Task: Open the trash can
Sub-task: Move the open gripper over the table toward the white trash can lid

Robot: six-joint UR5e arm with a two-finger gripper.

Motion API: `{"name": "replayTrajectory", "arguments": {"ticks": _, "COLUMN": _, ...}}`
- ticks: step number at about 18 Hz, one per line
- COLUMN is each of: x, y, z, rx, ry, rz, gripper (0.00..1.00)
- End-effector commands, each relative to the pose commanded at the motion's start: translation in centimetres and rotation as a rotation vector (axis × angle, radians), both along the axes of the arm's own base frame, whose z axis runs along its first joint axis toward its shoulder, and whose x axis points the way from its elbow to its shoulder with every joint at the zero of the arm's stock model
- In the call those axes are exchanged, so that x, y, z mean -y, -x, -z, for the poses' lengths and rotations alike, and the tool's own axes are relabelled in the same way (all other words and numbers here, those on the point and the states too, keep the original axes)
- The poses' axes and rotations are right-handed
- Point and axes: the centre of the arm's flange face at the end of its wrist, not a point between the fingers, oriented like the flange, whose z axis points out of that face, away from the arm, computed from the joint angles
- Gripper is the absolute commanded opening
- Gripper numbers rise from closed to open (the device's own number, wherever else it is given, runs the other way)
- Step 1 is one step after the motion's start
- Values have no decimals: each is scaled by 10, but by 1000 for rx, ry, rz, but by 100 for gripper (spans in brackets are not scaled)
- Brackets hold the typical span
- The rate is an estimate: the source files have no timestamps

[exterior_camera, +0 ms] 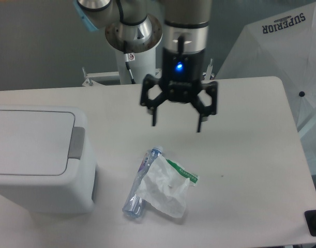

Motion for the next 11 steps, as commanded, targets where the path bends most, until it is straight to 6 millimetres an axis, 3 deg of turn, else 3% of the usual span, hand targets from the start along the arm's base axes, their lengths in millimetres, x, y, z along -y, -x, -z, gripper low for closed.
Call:
{"name": "replayTrajectory", "arguments": {"ticks": 4, "x": -13, "y": -12, "z": 4, "rx": 137, "ry": -101, "rz": -110, "gripper": 100}}
{"name": "replayTrajectory", "arguments": {"ticks": 11, "x": -28, "y": -41, "z": 27, "rx": 164, "ry": -100, "rz": -81, "gripper": 100}}
